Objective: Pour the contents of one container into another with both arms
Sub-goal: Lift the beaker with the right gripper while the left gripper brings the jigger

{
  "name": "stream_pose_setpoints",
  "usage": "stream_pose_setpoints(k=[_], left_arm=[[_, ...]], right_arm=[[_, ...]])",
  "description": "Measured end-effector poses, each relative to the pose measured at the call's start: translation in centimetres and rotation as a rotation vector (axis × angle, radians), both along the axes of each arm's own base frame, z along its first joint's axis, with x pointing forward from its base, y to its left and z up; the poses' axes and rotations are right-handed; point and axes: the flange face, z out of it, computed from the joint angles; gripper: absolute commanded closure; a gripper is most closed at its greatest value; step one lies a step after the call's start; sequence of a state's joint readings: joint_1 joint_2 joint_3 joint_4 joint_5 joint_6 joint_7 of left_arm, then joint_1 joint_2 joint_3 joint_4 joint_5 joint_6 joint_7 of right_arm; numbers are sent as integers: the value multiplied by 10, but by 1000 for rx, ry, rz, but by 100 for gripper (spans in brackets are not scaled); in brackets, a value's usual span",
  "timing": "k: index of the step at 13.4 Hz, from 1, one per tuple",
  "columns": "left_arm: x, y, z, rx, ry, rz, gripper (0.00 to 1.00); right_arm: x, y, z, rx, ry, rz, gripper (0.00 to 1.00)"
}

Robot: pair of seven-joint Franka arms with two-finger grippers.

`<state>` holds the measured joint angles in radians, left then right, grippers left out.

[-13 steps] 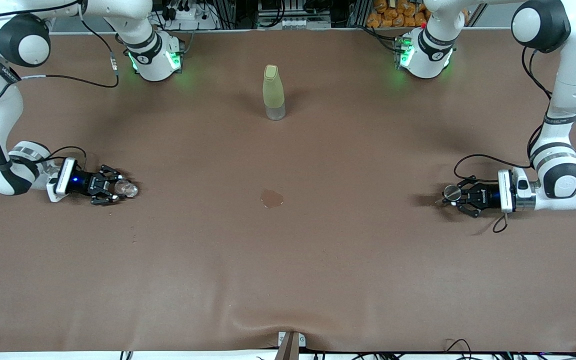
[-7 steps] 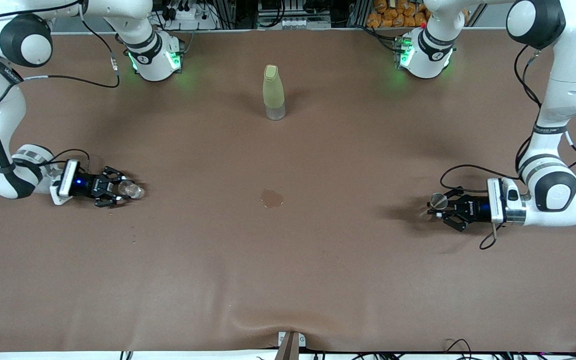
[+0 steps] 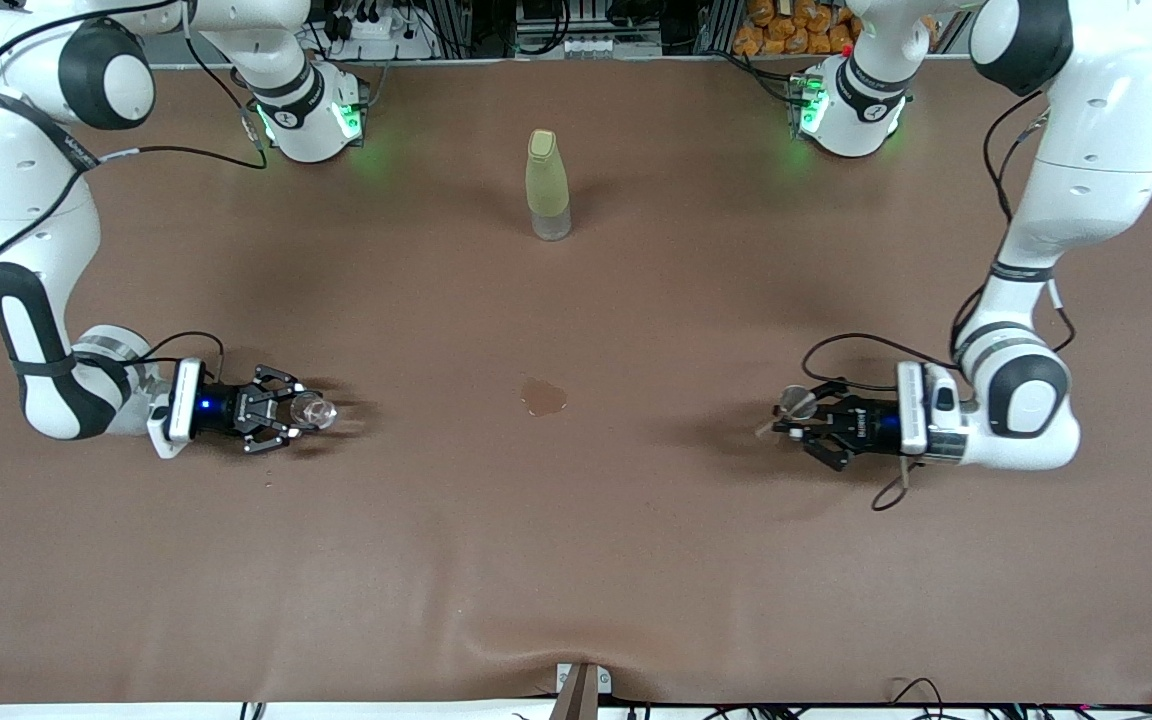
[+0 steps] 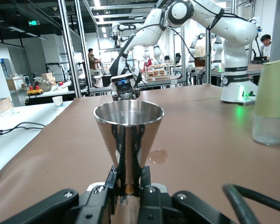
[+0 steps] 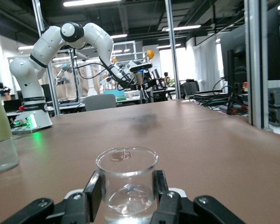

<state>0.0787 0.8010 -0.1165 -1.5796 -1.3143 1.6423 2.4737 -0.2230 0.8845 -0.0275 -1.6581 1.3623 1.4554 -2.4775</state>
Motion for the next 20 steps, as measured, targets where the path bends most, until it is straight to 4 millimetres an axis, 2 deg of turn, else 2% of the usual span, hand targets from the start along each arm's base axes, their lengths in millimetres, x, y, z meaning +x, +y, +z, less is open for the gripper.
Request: stream_pose_setpoints(k=[3,7,10,13,16,17,20], left_arm=[[0,-49,-1,8,-9,15,100],[-7,-113,-6,16,-13,51,100],[-18,-154,-16,12,-45,86,100],[-28,-182,-28,8,-59,111,100],[-41,-212,-41,33,-87,131,100],[-47,-223,-45,38,-88,135,100],[-61,-251,-52,52,-82,128,100]], right_arm=[[26,45,29,-1,-19,30,100],[41,109,43,38,-3,20,100],[52,131,76,10,35,21,100],[60,143,117,-24,64,6,100],[64,160,151,-50,80,-12,100],[63,172,162,-35,78,-18,100],[47,228,183,-18,83,-60,100]])
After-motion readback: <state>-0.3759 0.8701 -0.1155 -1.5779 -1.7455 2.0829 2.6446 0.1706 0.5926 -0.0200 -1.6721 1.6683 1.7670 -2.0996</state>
